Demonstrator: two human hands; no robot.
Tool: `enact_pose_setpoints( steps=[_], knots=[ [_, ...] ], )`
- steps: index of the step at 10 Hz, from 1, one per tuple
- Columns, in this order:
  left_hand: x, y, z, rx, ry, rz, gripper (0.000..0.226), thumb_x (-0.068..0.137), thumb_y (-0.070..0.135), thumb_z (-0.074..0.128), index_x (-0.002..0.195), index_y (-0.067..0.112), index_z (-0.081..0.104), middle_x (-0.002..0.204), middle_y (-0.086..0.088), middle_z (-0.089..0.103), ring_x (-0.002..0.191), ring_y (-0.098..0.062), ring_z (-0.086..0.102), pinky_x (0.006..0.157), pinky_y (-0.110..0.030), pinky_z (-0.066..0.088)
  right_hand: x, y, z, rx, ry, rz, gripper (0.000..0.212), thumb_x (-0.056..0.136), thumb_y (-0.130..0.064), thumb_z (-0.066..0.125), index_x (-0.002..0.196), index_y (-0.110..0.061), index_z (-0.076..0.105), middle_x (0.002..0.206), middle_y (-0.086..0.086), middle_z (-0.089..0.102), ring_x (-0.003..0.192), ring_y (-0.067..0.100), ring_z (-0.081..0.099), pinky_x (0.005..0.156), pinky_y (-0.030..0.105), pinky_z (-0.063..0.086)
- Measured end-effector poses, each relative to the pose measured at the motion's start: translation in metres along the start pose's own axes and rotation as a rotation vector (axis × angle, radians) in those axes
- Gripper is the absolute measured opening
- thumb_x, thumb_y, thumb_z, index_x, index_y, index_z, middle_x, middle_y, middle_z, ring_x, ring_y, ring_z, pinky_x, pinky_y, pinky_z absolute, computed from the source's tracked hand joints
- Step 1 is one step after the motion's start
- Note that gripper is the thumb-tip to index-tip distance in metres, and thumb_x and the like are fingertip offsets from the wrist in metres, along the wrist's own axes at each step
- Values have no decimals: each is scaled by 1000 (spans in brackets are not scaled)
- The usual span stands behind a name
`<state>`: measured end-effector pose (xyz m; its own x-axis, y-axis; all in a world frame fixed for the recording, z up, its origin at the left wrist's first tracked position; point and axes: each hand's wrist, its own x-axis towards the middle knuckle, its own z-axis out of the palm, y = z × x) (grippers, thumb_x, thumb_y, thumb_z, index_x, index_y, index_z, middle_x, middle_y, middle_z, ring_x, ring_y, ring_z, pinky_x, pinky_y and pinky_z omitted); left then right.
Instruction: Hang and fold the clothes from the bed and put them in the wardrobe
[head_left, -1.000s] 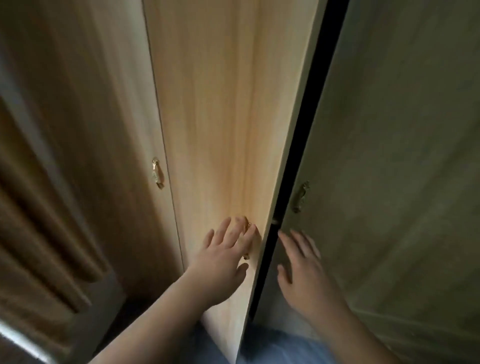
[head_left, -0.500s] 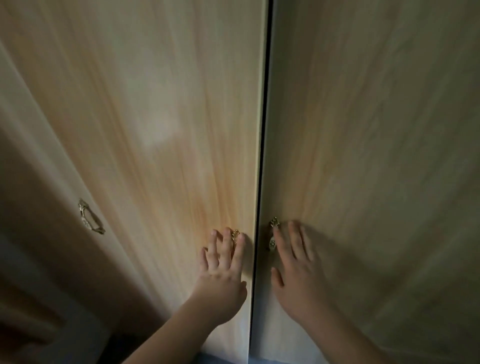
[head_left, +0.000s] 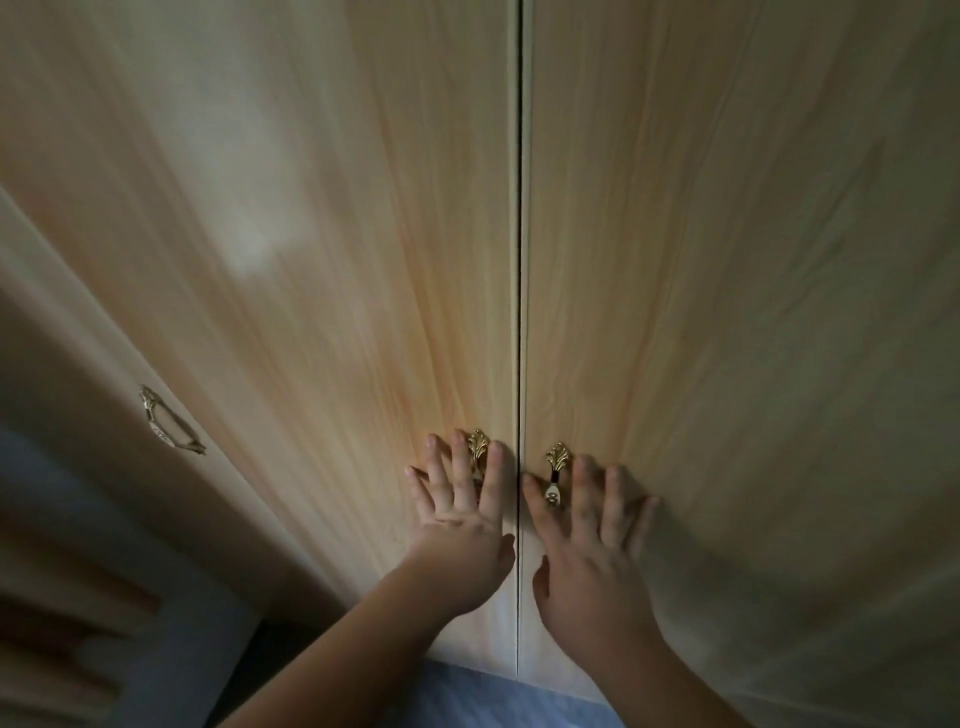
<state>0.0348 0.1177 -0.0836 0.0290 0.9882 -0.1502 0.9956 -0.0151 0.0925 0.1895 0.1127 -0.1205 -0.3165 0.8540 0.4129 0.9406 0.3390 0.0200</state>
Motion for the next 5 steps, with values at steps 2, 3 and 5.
enact_pose_setpoints(
  steps=[2, 3, 5],
  knots=[
    [-15, -16, -12, 15, -63, 93, 103, 95, 43, 44, 130, 32, -52, 131, -8, -64, 120, -37, -58, 114, -65, -8, 0, 0, -4, 7, -64, -15, 98, 60, -28, 74, 150, -33, 37, 159, 19, 24, 146, 49, 12, 105, 78, 18],
    [-31, -30, -24, 16, -3, 161, 94, 94, 39, 47, 143, 42, -33, 146, 0, -51, 133, -31, -47, 117, -62, 1, -4, -3, -27, 80, -177, 12, 97, 64, -30, 73, 152, -34, 31, 164, 17, 9, 148, 47, -3, 109, 72, 21],
    [-97, -44, -49, -67, 65, 185, 76, 97, 34, 43, 151, 45, -8, 163, 5, -19, 149, -25, -20, 121, -48, 7, -32, -21, -94, 177, -234, 122, 80, 86, -29, 49, 154, -33, 7, 165, -1, 4, 150, 31, 8, 117, 51, 22]
  ],
)
